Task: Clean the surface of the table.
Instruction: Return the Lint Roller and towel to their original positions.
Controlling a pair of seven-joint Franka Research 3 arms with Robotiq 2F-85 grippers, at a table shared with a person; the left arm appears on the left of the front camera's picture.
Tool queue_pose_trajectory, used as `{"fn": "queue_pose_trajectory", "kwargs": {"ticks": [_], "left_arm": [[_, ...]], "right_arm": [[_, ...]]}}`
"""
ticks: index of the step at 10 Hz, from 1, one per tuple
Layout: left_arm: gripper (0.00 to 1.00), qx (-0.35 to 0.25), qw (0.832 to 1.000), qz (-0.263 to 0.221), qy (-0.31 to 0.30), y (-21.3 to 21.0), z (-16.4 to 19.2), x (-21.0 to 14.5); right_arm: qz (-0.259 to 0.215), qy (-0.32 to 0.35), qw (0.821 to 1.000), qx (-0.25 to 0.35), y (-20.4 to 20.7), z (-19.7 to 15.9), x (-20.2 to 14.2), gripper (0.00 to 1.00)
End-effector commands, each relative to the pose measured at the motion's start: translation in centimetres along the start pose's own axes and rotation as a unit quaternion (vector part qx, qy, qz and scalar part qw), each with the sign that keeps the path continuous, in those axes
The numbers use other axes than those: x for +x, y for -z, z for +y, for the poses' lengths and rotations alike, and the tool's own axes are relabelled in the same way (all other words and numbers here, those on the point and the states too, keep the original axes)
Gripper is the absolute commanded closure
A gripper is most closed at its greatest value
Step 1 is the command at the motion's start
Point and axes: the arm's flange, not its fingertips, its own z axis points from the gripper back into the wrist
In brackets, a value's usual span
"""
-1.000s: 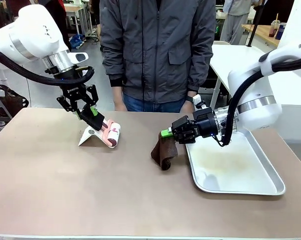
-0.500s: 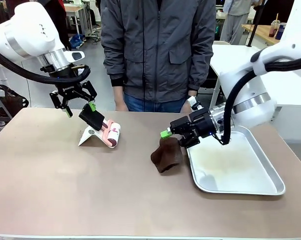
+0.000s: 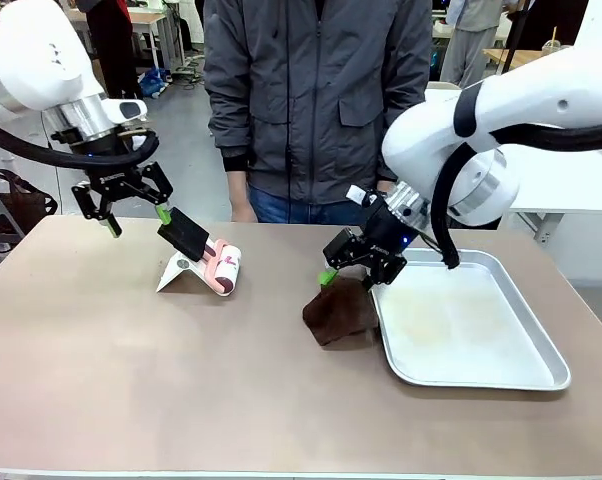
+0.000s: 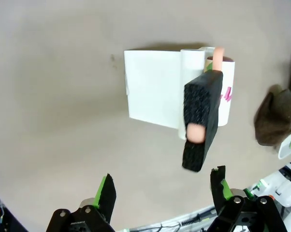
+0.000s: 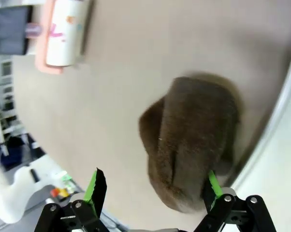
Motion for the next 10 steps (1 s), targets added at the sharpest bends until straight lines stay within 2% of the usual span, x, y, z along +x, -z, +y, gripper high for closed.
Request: {"fn": "queue_pose_trajectory", "kwargs": {"ticks": [1,2,3,6,8,10], "left_arm": [[0.0,-0.006,0.999,-0.031,-0.014,-0.9,0.8,-2.7],[0.0,-0.02,0.999,-0.047,-0.013,-1.5,1.2,-3.9],[0.0,-0.045,0.997,-0.059,0.0,-2.0,1.5,-5.3],[0.0,-0.146,0.987,-0.054,0.033,-2.8,3.6,-9.9],[0.0,-0.239,0.966,-0.067,0.068,-3.1,6.4,-13.7],[0.0,-0.286,0.947,-0.087,0.117,-3.0,9.4,-16.5]], "right_arm": [[0.008,0.003,0.997,-0.082,-1.9,2.0,1.1,0.0],[-0.016,0.0,0.995,-0.095,-2.9,2.4,0.6,0.0],[-0.037,-0.007,0.996,-0.079,-3.8,2.7,-0.1,0.0],[-0.076,-0.003,0.997,0.012,-6.7,1.8,-4.2,0.0],[-0.111,0.005,0.99,0.084,-9.6,0.3,-8.4,0.0],[-0.127,0.003,0.979,0.158,-11.9,-1.7,-12.0,0.0]]}}
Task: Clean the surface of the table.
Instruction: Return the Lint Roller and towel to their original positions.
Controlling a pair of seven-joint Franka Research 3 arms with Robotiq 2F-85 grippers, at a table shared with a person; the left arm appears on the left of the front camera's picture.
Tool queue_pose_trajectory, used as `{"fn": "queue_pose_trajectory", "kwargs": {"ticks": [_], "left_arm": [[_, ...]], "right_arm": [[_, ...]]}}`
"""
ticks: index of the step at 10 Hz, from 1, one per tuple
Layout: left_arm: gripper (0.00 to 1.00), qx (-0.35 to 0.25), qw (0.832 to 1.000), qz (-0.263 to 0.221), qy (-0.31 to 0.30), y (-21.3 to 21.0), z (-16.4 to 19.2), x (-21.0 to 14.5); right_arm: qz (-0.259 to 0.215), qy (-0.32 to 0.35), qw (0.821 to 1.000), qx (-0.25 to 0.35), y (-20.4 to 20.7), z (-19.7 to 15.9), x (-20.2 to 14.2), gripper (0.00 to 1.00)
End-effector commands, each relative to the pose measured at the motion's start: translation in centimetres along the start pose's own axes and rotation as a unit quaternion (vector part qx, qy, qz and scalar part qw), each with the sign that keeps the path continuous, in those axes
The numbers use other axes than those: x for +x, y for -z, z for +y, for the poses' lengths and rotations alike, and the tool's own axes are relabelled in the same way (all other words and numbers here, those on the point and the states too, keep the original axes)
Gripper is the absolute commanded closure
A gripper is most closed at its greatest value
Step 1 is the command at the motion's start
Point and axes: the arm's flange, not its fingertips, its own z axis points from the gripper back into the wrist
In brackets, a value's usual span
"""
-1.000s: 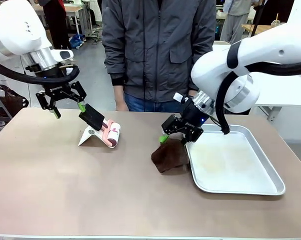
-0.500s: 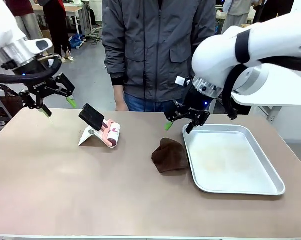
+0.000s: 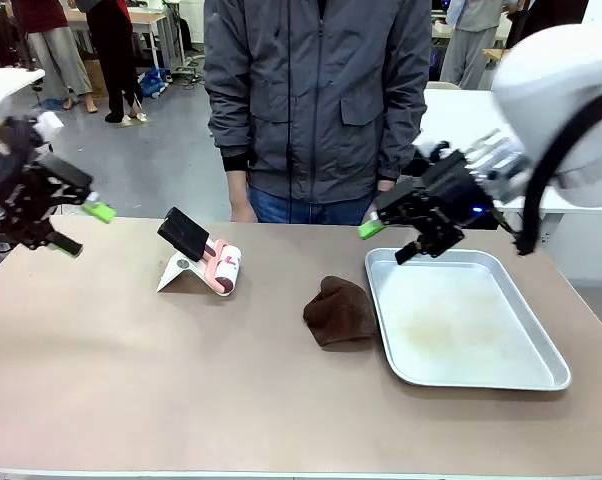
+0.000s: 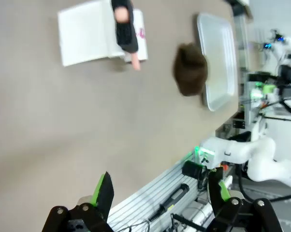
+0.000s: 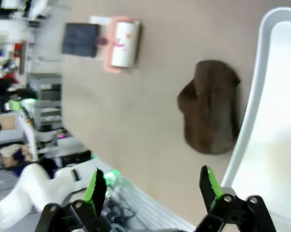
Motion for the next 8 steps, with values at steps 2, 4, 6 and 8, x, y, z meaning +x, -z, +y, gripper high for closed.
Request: {"fn": "queue_pose_trajectory", "kwargs": {"ticks": [2,4,6,8], "left_arm": [[0.0,-0.072,0.996,-0.034,0.029,-1.9,3.6,-2.9],[0.0,-0.137,0.987,-0.078,0.031,-3.7,6.5,-3.7],[0.0,-0.17,0.977,-0.123,0.039,-5.0,8.7,-4.1],[0.0,-0.166,0.978,-0.13,0.0,-5.3,9.6,-3.7]], "right_arm": [[-0.001,-0.01,0.993,0.116,-4.2,-3.4,-4.3,0.0],[-0.01,0.009,0.982,0.191,-6.9,-6.8,-6.4,0.0],[-0.046,0.031,0.964,0.26,-8.7,-10.6,-7.8,0.0],[-0.102,0.053,0.953,0.28,-8.8,-12.6,-8.5,0.0]]}}
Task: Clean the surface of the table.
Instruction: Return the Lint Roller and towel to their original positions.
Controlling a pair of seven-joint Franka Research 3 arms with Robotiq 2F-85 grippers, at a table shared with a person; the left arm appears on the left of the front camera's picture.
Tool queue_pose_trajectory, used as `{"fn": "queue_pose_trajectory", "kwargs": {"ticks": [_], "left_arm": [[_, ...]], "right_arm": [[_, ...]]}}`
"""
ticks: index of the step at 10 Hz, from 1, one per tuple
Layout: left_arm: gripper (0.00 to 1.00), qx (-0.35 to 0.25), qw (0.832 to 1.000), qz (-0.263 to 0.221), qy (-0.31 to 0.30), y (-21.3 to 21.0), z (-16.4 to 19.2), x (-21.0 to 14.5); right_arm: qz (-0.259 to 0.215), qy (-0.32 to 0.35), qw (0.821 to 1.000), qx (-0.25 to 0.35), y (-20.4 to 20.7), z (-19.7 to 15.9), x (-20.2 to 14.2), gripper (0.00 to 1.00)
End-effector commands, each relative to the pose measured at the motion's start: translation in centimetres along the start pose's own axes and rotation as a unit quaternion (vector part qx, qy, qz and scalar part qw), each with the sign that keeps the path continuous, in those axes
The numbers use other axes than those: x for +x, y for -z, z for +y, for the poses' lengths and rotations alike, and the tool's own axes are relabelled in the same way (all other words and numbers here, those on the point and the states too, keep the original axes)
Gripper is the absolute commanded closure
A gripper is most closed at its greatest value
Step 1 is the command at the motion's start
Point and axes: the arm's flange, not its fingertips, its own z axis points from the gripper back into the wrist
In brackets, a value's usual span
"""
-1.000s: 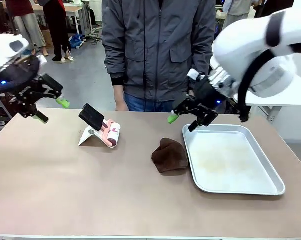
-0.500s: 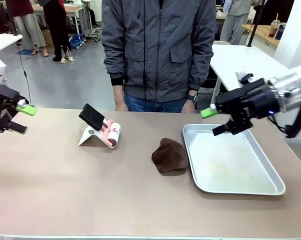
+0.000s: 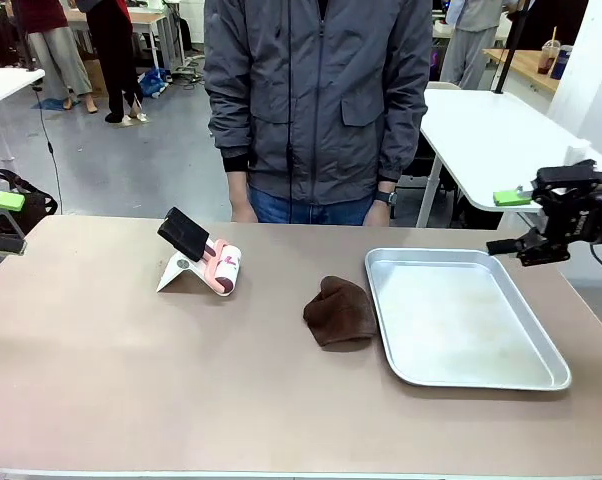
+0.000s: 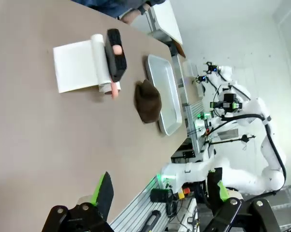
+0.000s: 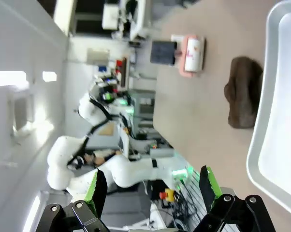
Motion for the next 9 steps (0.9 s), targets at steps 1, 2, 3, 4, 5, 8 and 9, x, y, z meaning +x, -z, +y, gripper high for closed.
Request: {"fn": "queue_pose_trajectory", "kwargs": {"ticks": [1,2,3,4,5,8,9], "left_arm": [[0.0,0.004,1.0,0.01,0.011,0.26,-0.7,-0.11],[0.0,0.004,1.0,0.01,0.011,0.26,-0.7,-0.11],[0.0,0.004,1.0,0.01,0.011,0.26,-0.7,-0.11],[0.0,0.004,1.0,0.01,0.011,0.26,-0.7,-0.11],[0.0,0.004,1.0,0.01,0.011,0.26,-0.7,-0.11],[0.0,0.004,1.0,0.01,0.011,0.26,-0.7,-0.11],[0.0,0.004,1.0,0.01,0.011,0.26,-0.7,-0.11]], "right_arm": [[0.027,-0.009,0.999,-0.018,1.46,1.2,-0.51,0.0],[0.027,-0.009,0.999,-0.018,1.46,1.2,-0.51,0.0],[0.027,-0.009,0.999,-0.018,1.46,1.2,-0.51,0.0],[0.027,-0.009,0.999,-0.018,1.46,1.2,-0.51,0.0],[0.027,-0.009,0.999,-0.018,1.46,1.2,-0.51,0.0],[0.027,-0.009,0.999,-0.018,1.46,1.2,-0.51,0.0],[0.027,-0.009,0.999,-0.018,1.46,1.2,-0.51,0.0]]}}
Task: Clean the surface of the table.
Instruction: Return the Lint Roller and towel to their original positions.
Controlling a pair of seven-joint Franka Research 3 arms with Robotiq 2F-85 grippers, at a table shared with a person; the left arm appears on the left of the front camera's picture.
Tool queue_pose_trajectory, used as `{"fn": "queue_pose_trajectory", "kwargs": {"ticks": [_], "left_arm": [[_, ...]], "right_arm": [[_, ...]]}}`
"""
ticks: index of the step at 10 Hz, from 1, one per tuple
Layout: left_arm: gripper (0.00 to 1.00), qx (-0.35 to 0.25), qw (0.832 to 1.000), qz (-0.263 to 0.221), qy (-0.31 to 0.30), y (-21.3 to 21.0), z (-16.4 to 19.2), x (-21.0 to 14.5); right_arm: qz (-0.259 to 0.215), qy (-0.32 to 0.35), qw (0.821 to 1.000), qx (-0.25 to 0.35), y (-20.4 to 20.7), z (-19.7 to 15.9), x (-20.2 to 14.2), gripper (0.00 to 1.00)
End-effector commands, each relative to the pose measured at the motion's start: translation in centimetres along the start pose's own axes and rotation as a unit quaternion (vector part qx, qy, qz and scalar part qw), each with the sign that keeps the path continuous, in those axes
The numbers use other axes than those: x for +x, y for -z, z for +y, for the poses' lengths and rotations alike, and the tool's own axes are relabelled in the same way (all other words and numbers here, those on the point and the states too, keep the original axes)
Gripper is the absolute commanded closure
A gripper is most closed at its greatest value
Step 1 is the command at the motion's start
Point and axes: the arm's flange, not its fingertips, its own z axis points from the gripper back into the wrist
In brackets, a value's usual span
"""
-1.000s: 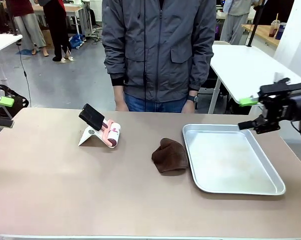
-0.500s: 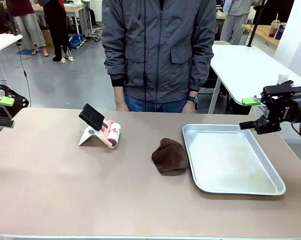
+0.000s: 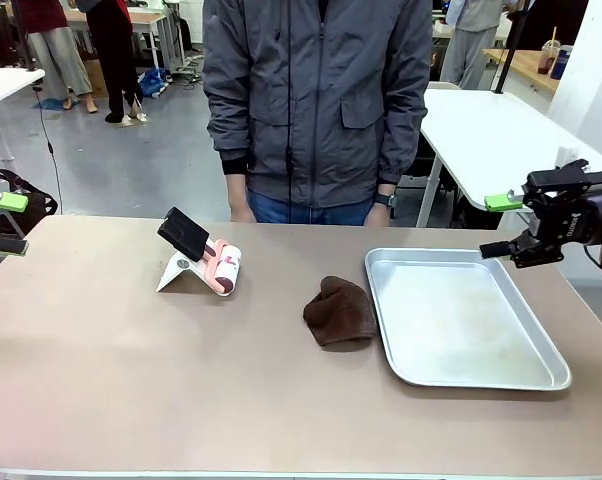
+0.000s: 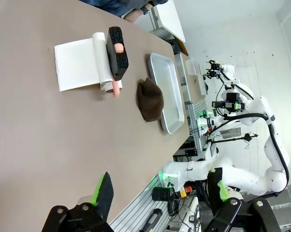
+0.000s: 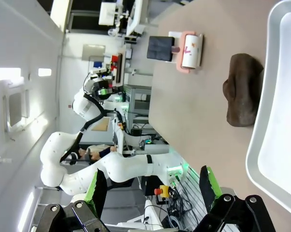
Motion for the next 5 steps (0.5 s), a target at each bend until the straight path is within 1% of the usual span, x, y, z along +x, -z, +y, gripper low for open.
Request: {"fn": "queue_pose_trajectory", "kwargs": {"ticks": [1,5], "left_arm": [[0.0,-0.005,1.0,0.001,0.007,-0.11,-0.17,-0.16],[0.0,-0.005,1.0,0.001,0.007,-0.11,-0.17,-0.16]], "right_arm": [[0.003,0.004,1.0,0.001,-0.2,0.38,-0.07,0.0],[0.003,0.004,1.0,0.001,-0.2,0.38,-0.07,0.0]]}}
